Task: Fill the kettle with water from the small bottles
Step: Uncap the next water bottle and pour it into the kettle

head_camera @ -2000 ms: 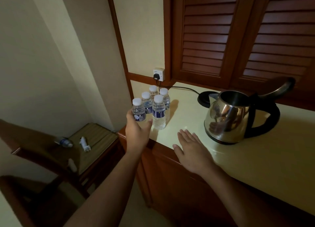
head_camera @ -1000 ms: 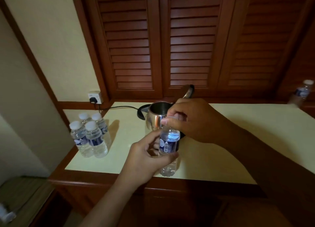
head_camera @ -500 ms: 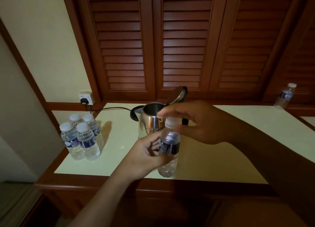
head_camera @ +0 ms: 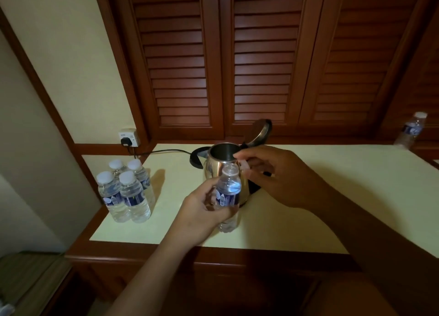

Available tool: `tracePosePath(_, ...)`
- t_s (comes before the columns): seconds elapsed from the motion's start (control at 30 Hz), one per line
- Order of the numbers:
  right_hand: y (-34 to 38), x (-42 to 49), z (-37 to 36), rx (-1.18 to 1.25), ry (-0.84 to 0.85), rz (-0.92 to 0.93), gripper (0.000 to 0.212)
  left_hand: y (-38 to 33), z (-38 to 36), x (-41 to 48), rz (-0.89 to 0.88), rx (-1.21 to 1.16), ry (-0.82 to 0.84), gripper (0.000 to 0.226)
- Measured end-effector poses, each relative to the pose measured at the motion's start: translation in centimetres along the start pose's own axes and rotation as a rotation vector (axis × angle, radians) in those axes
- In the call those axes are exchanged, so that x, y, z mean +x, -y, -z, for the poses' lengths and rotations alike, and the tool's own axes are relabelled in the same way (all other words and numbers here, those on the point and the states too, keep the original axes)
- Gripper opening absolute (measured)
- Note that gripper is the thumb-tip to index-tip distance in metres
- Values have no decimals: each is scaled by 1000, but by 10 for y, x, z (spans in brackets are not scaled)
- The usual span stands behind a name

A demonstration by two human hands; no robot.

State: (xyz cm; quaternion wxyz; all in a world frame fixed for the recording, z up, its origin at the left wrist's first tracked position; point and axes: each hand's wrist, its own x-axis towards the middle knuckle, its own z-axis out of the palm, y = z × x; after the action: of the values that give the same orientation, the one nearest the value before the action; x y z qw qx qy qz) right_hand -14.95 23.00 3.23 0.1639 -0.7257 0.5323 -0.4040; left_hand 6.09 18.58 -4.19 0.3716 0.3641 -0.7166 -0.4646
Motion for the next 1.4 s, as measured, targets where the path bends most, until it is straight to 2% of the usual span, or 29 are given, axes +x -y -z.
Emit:
tracePosePath(0.1,-23,-16,-21,148,-97,-134,27,12,0,2,18,-9,-47,59)
tracePosePath(0.2,-50,-32,-43,178,-177,-275,15,23,0,2,28,-2,-80,59)
tracePosePath(0.3,-81,-47,-64,40,-216,-323,6,30,1,2,34,18,-88,57)
tracePosePath(0.43,-111,-56,-75,-236,-108,-403,9,36,1,2,63,39,-106,57)
tracePosePath(0.63,-124,-68,-82,-298,-121,-244,10,40,5,2,76,68,-181,55)
tracePosePath(0.73,-124,-67,-82,-333,-92,-236,13,38,9,4,58,90,-204,55)
tracePosePath(0.8,-127,-67,-85,-344,-75,-263,25,35,12,6,56,105,-211,56)
tracePosePath(0.93,-136,-69,-89,-451,-30,-351,76,23,20,14,16,153,-239,56)
tracePosePath(1.03,-142,-68,-92,-583,82,-398,100,8,26,21,-25,262,-236,49)
tracePosePath(1.13,-147,-67,-94,-644,148,-402,107,1,37,33,-37,359,-232,47)
tracePosePath(1.3,-148,-67,-94,-675,160,-389,106,-10,51,56,-73,632,-218,51)
tracePosePath(1.4,-148,-68,-94,-686,163,-385,104,-17,58,72,-24,881,-217,63)
